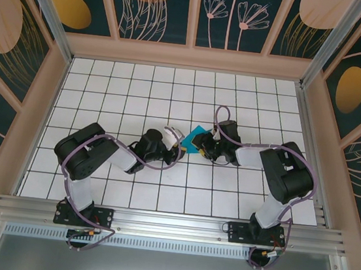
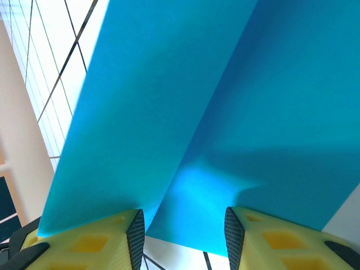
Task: Fold a paper plane with a square sheet of paper (pick it up from the middle)
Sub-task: Fourth fold the wing at the center of the table.
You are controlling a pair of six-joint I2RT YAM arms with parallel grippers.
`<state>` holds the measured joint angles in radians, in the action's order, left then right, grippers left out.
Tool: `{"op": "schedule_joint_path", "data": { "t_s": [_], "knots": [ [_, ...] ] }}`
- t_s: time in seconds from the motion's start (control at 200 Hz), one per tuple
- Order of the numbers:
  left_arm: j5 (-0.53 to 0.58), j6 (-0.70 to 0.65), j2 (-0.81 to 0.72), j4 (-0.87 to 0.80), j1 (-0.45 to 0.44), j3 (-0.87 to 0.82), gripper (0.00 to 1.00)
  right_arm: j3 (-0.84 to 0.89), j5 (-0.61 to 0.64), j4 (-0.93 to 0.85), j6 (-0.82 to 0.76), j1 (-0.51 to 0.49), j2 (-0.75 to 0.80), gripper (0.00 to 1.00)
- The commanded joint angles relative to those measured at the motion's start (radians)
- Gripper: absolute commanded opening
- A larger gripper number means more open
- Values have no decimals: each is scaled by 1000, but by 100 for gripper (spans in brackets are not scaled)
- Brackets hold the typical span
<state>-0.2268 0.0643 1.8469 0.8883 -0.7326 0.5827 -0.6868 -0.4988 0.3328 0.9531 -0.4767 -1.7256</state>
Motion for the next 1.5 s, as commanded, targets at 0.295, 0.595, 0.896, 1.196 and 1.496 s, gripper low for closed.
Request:
{"op": "schedule_joint_path", "data": {
  "t_s": [0.295, 0.595, 0.896, 1.196, 1.496],
  "knots": [
    [17, -90, 48, -45, -7, 41, 27, -34, -17, -21, 4, 9, -26, 44],
    [-3, -26, 41, -16, -6, 36, 12, -22, -19, -15, -30, 18, -9, 43],
    [-104, 287, 27, -44, -6, 63, 10, 53, -81, 44, -149, 56, 97, 40],
    [-162, 520, 60, -49, -6, 107, 10, 76, -91, 15, -223, 80, 149, 41],
    [-197, 626, 117, -45, -5, 146, 10, 69, -95, 35, -241, 82, 108, 44]
  ]
}}
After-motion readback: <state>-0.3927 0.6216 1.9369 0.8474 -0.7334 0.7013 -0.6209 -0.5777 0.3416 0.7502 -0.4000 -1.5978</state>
